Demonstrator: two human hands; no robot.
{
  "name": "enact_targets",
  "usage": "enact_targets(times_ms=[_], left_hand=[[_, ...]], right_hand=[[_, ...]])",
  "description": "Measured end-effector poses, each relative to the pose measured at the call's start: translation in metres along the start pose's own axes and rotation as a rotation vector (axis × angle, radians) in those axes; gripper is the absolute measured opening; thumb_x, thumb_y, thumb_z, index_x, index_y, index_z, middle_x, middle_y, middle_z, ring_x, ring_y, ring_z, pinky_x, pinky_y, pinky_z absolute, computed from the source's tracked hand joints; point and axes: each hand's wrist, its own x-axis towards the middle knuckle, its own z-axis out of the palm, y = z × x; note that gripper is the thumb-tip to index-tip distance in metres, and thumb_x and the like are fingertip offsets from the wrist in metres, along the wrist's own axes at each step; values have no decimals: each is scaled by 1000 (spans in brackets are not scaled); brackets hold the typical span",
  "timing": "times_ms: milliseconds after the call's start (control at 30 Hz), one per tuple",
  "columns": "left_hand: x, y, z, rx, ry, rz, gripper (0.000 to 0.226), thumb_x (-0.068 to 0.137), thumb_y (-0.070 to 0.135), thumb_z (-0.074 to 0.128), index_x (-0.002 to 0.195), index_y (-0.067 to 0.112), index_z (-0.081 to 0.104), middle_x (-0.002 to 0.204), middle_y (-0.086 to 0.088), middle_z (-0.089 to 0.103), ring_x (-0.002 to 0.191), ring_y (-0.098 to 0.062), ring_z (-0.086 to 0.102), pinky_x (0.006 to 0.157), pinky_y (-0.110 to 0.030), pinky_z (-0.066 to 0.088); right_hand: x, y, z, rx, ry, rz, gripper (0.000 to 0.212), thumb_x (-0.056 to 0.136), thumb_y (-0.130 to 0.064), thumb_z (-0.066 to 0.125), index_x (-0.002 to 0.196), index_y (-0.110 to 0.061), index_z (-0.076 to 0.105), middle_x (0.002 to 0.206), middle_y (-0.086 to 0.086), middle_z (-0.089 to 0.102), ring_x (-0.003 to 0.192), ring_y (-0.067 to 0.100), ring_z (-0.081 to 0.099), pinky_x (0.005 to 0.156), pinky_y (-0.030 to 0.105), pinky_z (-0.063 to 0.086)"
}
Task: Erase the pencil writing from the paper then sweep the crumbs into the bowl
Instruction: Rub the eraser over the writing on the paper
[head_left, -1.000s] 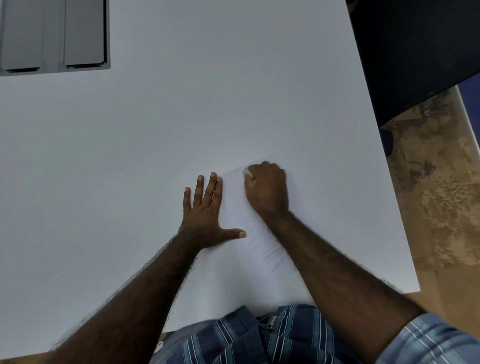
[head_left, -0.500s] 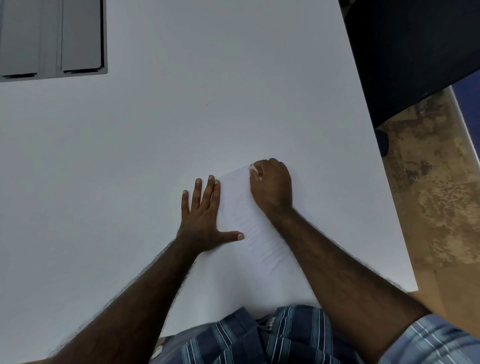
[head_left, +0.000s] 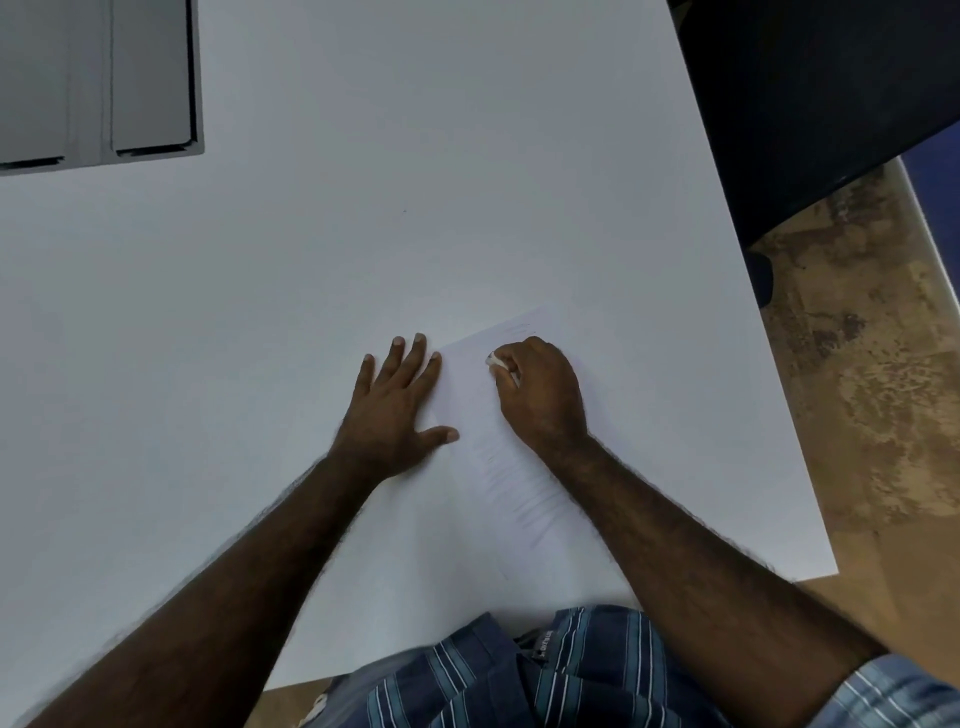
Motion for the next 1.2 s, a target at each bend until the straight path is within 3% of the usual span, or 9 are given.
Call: enact_targets(times_ms=[300,500,667,733,867,1067,1200], left_hand=[[3,15,2,14,-100,-108,121,75,88,52,159,37,-18,162,1,-38,149,-31,-37,122,-60,-13],[5,22,-2,67,-137,-148,123,77,86,53,159,35,-22,162,-3,-39,147,-34,-39,120,-63,-14],[4,22,-1,72,-128,-161,122,76,86,54,159,36,-19,162,-5,-39,148,-36,-37,121,-65,-10],[4,23,-2,55,-138,-169,123,75,86,56,159,37,-20,161,-5,-41,147,-36,-38,120,-64,-12],[3,26,-6,46,-160,-184,123,76,83,58,158,37,-21,160,-4,-42,146,-34,-40,120,-63,-14],[5,29,-7,84,-158,-179,124,76,85,56,159,34,-20,162,-8,-39,148,-36,-35,120,-64,-10],[5,30,-7,79,-161,-191,124,77,83,59,159,35,-21,161,-7,-40,149,-34,-36,121,-62,-12]], right_hand=[[-24,-26,15,-91,-140,-243,15,98,-19,68,109,-13,77,101,5,74,92,24,67,83,40,54],[-4,-12,5,-145,47,-44,8,95,-16,67,93,-11,73,86,6,69,80,28,63,76,43,54],[-31,-29,17,-124,-191,-309,15,98,-20,67,105,-13,77,96,6,73,89,25,65,84,41,52],[-17,-19,8,-173,-108,-258,9,95,-17,67,97,-14,76,89,6,70,83,28,63,79,41,50],[11,1,-6,-175,88,17,8,93,-16,65,89,-12,71,83,6,67,78,29,60,76,43,50],[-11,-20,11,-183,-81,-266,15,99,-19,63,101,-11,75,94,8,72,87,29,66,82,43,54],[25,10,-13,-217,146,-30,10,91,-12,63,84,-9,70,80,11,65,74,37,61,72,44,50]])
